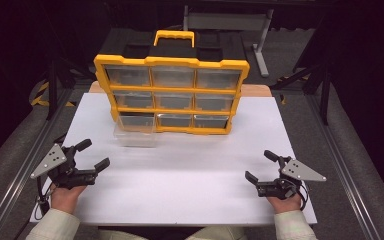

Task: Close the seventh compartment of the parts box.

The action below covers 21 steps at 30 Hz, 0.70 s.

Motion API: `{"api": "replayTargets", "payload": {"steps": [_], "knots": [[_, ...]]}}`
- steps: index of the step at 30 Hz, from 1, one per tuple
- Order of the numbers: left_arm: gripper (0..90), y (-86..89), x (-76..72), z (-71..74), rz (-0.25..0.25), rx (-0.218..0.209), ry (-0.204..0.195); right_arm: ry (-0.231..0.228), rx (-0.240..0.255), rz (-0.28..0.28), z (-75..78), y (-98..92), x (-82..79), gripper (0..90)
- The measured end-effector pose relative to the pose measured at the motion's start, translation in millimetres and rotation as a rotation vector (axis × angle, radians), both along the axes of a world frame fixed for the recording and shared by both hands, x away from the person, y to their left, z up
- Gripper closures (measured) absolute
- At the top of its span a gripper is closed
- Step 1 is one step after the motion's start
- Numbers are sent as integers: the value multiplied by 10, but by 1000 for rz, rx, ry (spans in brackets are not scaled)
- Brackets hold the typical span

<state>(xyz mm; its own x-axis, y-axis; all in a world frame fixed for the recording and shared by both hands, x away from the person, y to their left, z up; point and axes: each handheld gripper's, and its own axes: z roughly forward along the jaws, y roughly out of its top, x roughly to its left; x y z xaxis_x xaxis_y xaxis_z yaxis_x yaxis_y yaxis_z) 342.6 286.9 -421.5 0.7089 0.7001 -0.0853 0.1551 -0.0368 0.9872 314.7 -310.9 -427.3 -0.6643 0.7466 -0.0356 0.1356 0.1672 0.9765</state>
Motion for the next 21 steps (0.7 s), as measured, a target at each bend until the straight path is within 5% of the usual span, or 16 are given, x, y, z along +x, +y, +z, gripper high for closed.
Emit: {"api": "replayTargets", "payload": {"steps": [15,21], "knots": [[50,-3,225,116,15,-12,-13,-7,7,6,4,-9,-5,19],[210,17,197,127,27,-15,-49,-3,9,7,1,-7,-2,19]]}}
